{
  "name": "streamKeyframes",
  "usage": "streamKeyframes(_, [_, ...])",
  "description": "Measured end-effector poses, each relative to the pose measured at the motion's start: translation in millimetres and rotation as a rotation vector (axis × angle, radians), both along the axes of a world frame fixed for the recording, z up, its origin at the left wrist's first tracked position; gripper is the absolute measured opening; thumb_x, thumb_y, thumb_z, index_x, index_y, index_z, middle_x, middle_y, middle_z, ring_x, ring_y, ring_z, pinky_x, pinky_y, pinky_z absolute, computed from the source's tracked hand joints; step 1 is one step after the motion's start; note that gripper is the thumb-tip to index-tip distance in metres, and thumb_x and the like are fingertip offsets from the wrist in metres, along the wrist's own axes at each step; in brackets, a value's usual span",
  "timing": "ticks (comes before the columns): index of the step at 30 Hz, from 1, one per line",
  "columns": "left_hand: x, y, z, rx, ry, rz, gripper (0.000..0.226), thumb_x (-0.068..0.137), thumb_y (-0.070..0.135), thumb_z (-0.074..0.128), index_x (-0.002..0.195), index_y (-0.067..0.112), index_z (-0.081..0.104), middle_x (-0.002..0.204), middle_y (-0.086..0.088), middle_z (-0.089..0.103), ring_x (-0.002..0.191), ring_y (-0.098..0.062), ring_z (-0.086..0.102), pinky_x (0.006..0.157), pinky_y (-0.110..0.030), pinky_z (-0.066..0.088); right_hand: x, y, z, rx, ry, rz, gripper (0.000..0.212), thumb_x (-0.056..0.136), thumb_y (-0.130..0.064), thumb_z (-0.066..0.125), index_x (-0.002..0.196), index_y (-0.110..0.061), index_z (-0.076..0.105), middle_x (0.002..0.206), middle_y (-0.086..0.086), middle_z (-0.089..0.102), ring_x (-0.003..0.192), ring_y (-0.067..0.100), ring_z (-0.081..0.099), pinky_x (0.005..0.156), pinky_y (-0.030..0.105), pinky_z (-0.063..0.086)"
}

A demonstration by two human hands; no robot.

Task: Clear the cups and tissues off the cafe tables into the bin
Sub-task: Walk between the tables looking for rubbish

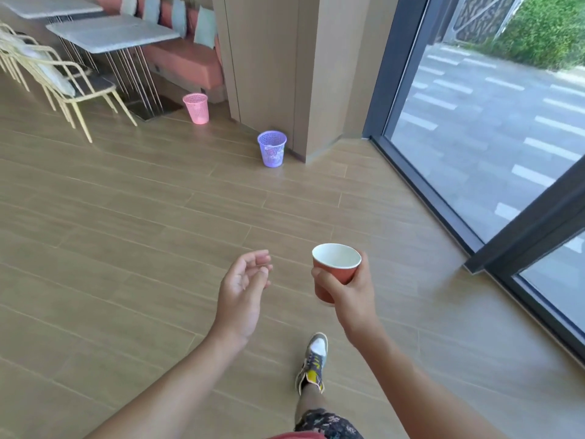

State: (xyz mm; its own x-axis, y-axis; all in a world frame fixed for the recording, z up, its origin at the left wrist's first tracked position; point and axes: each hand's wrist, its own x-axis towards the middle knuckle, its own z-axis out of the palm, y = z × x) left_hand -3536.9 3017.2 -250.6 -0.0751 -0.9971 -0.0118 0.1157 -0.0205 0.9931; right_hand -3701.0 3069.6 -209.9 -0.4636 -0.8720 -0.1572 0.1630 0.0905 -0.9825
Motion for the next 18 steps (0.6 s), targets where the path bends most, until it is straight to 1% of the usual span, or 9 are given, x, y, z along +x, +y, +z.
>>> streamKeyframes(2, [-20.7, -57.1, -2.4, -0.004, -0.002, 0.021, 0.026, 0.089, 0.017, 0.058, 0.115, 0.016, 0.066, 0.113, -0.001, 0.069, 0.102, -0.009, 0.068, 0.084, -0.030, 0.055, -21.6, -58.1, -4.3, -0.002, -0.019, 0.005, 0.042, 0.087, 0.010, 0.073, 0.118, -0.006, 0.051, 0.086, -0.003, 0.061, 0.055, -0.007, 0.056, 0.052, 0.013, 0.046])
streamKeyframes(3, [-31.5, -86.5, -3.0, -0.010, -0.003, 0.028, 0.026, 0.090, 0.016, 0.059, 0.114, 0.017, 0.066, 0.113, -0.001, 0.069, 0.102, -0.009, 0.068, 0.084, -0.029, 0.055, -33.7, -88.3, -5.7, -0.006, -0.023, 0.007, 0.041, 0.087, 0.010, 0.073, 0.117, -0.007, 0.051, 0.086, -0.003, 0.061, 0.054, -0.007, 0.056, 0.052, 0.013, 0.045])
streamKeyframes(5, [-52.9, -143.4, -1.8, -0.003, -0.021, 0.032, 0.023, 0.098, 0.004, 0.058, 0.115, 0.016, 0.067, 0.115, -0.003, 0.069, 0.103, -0.010, 0.068, 0.086, -0.033, 0.054, -58.5, -147.5, -3.3, -0.011, -0.026, 0.018, 0.040, 0.088, 0.010, 0.073, 0.115, -0.009, 0.051, 0.087, -0.003, 0.060, 0.054, -0.008, 0.055, 0.052, 0.012, 0.045])
streamKeyframes(7, [-72.7, -196.8, 5.5, 0.013, -0.037, 0.051, 0.028, 0.101, -0.004, 0.053, 0.115, 0.016, 0.067, 0.116, -0.004, 0.069, 0.104, -0.011, 0.069, 0.088, -0.036, 0.054, -83.6, -203.4, 6.4, -0.010, -0.018, 0.029, 0.042, 0.088, 0.010, 0.073, 0.118, -0.009, 0.050, 0.088, -0.003, 0.060, 0.054, -0.007, 0.055, 0.052, 0.013, 0.045])
streamKeyframes(8, [-82.2, -223.1, 9.4, 0.006, -0.038, 0.064, 0.026, 0.100, -0.002, 0.055, 0.115, 0.016, 0.067, 0.116, -0.004, 0.069, 0.104, -0.012, 0.069, 0.088, -0.036, 0.054, -96.1, -230.8, 11.8, -0.010, -0.006, 0.033, 0.043, 0.088, 0.009, 0.073, 0.119, -0.008, 0.050, 0.089, -0.003, 0.060, 0.054, -0.007, 0.055, 0.052, 0.013, 0.045])
streamKeyframes(10, [-101.0, -273.2, 17.4, -0.012, -0.028, 0.085, 0.024, 0.095, 0.008, 0.058, 0.115, 0.018, 0.067, 0.115, -0.003, 0.070, 0.104, -0.011, 0.069, 0.087, -0.034, 0.055, -118.2, -285.3, 22.3, -0.024, 0.018, 0.047, 0.045, 0.087, 0.009, 0.074, 0.121, -0.007, 0.050, 0.090, -0.002, 0.060, 0.054, -0.006, 0.055, 0.051, 0.014, 0.045])
streamKeyframes(13, [-125.5, -334.1, 22.0, -0.003, 0.001, 0.100, 0.024, 0.094, 0.010, 0.058, 0.115, 0.019, 0.067, 0.114, -0.002, 0.070, 0.104, -0.011, 0.068, 0.086, -0.032, 0.054, -141.2, -354.1, 28.5, -0.035, 0.036, 0.063, 0.045, 0.087, 0.007, 0.076, 0.122, -0.007, 0.051, 0.092, -0.003, 0.061, 0.057, -0.007, 0.056, 0.053, 0.013, 0.046])
streamKeyframes(16, [-142.3, -392.4, 22.2, -0.011, 0.014, 0.099, 0.029, 0.088, 0.021, 0.057, 0.115, 0.019, 0.067, 0.112, 0.002, 0.071, 0.105, -0.012, 0.069, 0.086, -0.030, 0.055, -153.6, -414.9, 28.1, -0.026, 0.037, 0.083, 0.046, 0.087, 0.007, 0.076, 0.122, -0.009, 0.051, 0.091, -0.004, 0.061, 0.057, -0.006, 0.056, 0.054, 0.016, 0.047])
streamKeyframes(18, [-148.7, -436.9, 18.9, -0.014, 0.023, 0.099, 0.030, 0.086, 0.021, 0.056, 0.114, 0.019, 0.067, 0.112, 0.001, 0.071, 0.104, -0.011, 0.069, 0.084, -0.028, 0.054, -158.8, -456.8, 24.4, -0.022, 0.036, 0.097, 0.046, 0.087, 0.007, 0.075, 0.122, -0.010, 0.050, 0.093, -0.003, 0.062, 0.059, -0.006, 0.057, 0.054, 0.017, 0.048])
